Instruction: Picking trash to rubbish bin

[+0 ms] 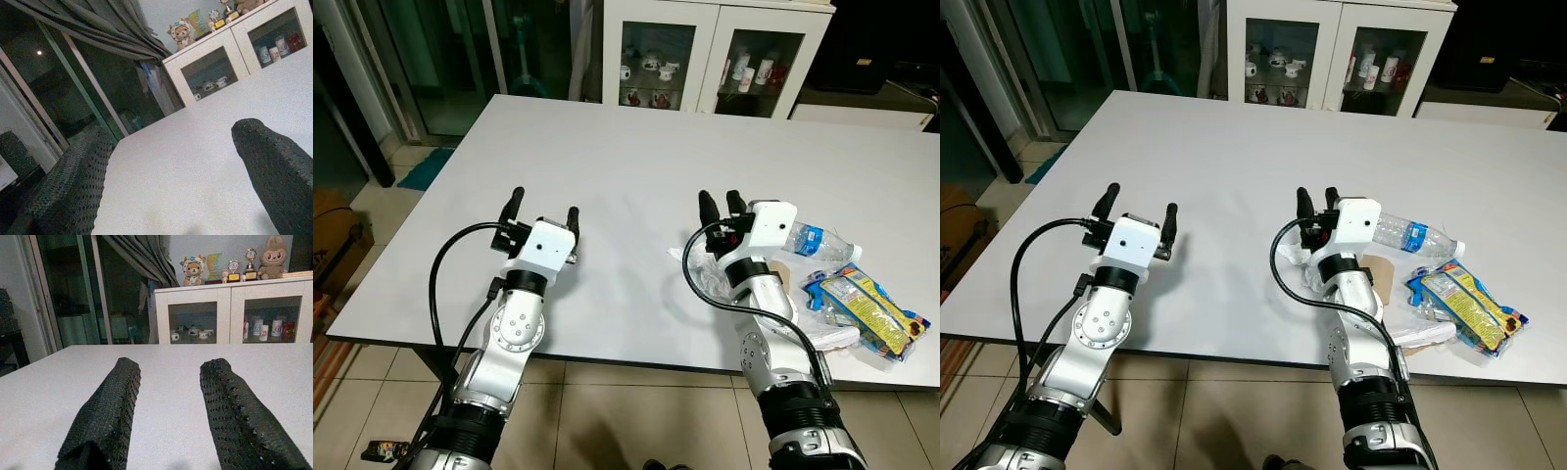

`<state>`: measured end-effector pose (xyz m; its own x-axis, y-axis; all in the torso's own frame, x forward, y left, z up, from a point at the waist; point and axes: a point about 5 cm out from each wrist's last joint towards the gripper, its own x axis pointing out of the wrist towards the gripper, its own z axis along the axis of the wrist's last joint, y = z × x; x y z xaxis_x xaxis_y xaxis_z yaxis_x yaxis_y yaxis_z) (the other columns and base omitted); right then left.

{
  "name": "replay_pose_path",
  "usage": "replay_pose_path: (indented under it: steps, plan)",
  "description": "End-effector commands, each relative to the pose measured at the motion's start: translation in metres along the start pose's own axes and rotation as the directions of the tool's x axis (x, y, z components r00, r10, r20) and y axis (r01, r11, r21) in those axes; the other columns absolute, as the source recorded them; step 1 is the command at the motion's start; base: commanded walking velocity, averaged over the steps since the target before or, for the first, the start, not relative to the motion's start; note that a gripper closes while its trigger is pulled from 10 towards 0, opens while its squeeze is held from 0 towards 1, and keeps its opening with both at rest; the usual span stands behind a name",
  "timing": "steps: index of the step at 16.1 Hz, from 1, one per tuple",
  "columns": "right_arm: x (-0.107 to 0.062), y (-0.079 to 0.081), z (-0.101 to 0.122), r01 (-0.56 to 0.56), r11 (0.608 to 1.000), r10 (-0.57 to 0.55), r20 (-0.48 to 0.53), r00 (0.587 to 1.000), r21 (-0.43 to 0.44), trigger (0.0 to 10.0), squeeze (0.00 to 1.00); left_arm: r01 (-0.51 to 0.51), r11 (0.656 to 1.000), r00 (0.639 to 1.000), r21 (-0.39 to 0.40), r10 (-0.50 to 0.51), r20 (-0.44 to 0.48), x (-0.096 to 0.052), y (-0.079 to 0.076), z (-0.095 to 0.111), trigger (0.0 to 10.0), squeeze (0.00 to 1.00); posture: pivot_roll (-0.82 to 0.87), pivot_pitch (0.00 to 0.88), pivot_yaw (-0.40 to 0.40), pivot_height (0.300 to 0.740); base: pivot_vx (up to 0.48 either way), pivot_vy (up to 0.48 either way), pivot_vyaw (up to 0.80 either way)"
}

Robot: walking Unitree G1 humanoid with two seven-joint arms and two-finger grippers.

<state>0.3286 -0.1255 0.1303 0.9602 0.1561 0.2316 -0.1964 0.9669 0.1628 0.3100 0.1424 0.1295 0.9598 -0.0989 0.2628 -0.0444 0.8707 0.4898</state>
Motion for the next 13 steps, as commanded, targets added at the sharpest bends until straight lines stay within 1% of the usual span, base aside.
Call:
replay_pose_path:
  steps: [1,3,5,9,11,13]
  plan:
    - [-0.0007,-0.0025,-0.0010,0.015,1.000,-0.015,-0.005,1.000,0.003,10.0,0.00,0.034,0.999,0.999,-0.017,-0.034,-0.009,0.0018,-0.0057,0.0002,10.0,0.00,0.02,0.034,-0.036,0.740,0.000,0.000,0.00]
    - [-0.0012,-0.0033,-0.0015,0.016,1.000,-0.016,-0.007,1.000,0.003,10.0,0.00,0.036,0.998,0.999,-0.057,-0.038,-0.025,-0.0001,-0.0087,-0.0021,10.0,0.00,0.01,0.028,-0.038,0.740,0.000,0.000,0.00]
    - [-0.0015,-0.0039,-0.0022,0.016,1.000,-0.016,-0.010,1.000,0.003,10.0,0.00,0.032,0.997,0.999,-0.068,-0.034,-0.028,-0.0005,-0.0088,-0.0022,10.0,0.00,0.01,0.023,-0.038,0.740,0.000,0.000,0.00]
    - [-0.0020,-0.0043,-0.0033,0.012,1.000,-0.012,-0.015,1.000,0.000,10.0,0.00,0.049,0.998,0.998,-0.037,-0.050,-0.036,0.0005,-0.0100,-0.0039,10.0,0.00,0.01,0.005,-0.041,0.740,0.000,0.000,0.00]
    - [-0.0020,-0.0045,-0.0036,0.012,1.000,-0.012,-0.016,1.000,-0.001,10.0,0.00,0.059,0.998,0.998,-0.029,-0.060,-0.036,0.0008,-0.0110,-0.0044,10.0,0.00,0.01,0.000,-0.042,0.740,0.000,-0.337,0.00]
    - [-0.0025,-0.0051,-0.0040,0.012,1.000,-0.012,-0.017,1.000,-0.001,10.0,0.00,0.060,0.998,0.998,-0.026,-0.060,-0.035,0.0006,-0.0114,-0.0046,10.0,0.00,0.01,0.000,-0.043,0.740,0.000,-0.480,0.00]
